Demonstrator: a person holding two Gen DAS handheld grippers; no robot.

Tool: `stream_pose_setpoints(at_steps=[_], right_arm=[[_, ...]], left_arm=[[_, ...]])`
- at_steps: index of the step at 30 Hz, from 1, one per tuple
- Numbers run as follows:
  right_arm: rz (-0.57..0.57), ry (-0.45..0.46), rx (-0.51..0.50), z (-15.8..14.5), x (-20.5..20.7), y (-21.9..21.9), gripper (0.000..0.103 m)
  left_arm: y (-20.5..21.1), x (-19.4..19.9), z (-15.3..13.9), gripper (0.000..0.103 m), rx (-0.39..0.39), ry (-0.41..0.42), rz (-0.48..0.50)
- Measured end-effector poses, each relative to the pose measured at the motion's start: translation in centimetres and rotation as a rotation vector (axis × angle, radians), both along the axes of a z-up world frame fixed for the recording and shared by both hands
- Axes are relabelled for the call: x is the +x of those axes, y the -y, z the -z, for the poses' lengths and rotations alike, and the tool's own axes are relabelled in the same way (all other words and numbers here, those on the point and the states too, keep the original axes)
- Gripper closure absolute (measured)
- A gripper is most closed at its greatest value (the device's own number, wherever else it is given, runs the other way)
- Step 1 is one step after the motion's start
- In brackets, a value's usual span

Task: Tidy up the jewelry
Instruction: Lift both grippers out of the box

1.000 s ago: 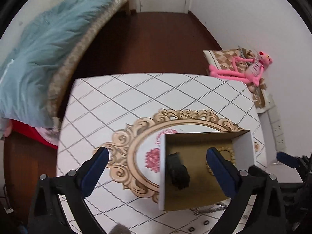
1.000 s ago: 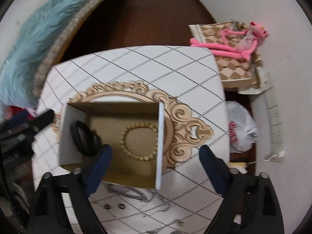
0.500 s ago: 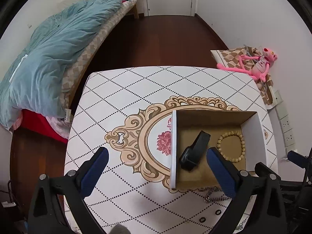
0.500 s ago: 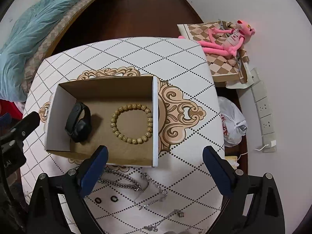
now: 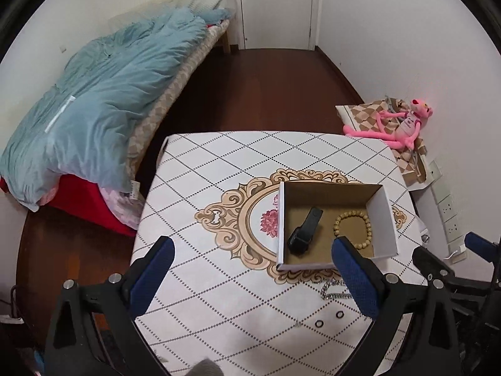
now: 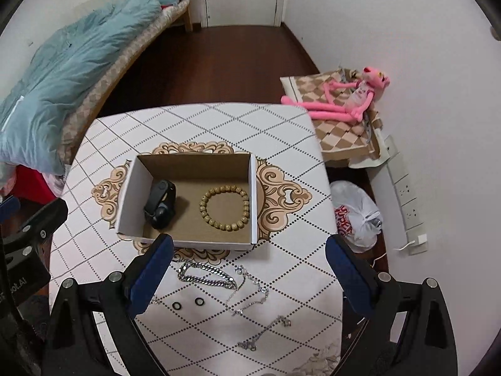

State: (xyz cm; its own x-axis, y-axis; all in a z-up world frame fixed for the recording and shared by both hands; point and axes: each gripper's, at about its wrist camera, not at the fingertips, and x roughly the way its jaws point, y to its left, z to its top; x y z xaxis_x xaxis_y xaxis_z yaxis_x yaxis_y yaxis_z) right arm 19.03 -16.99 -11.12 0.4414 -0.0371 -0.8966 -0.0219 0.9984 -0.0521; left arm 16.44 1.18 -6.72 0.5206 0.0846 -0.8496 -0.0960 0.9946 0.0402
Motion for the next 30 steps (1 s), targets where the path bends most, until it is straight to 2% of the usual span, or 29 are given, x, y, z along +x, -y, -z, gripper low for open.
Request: stream_pose_setpoints(at_steps=[7,12,16,22,23,25,30], right_arm=[[0.001,0.065,0.012,-3.2,-3.1,0.0,0.004],[0.02,0.043,0.049,-2.7,-5.6,1.2,0.004],[0.054,-0.024,0.061,0.6,-7.5,3.0,0.004],[0.133,-0.181,0.134,9.4,-10.5,5.2,0.006],[0.139,-0.197,0.146,10.8,-11.0,5.3,0.009],[0.144,-0.208,0.146,13.0,-11.7,5.2,0.025],[0.137,-0.172,0.115,15.7,-12.2,4.4,0.038]], left_arm=[[0.0,-2.9,-2.3,0.0,0.02,0.029,0.001],[-0.2,-5.0,-1.2,0.0,0.034,0.019,-0.026],[-0.2,-6.6,1.6,0.0,0.041,-0.02,-0.045],[0.4,-8.5,8.0,0.0,0.067,-0.125,-0.054],[0.5,-8.7,9.0,0.0,0.073,-0.143,-0.055],[0.6,-9.0,10.6,0.0,0.085,-0.176,-0.053],[0.9,-9.5,13.0,0.0,0.097,-0.222,-0.043]])
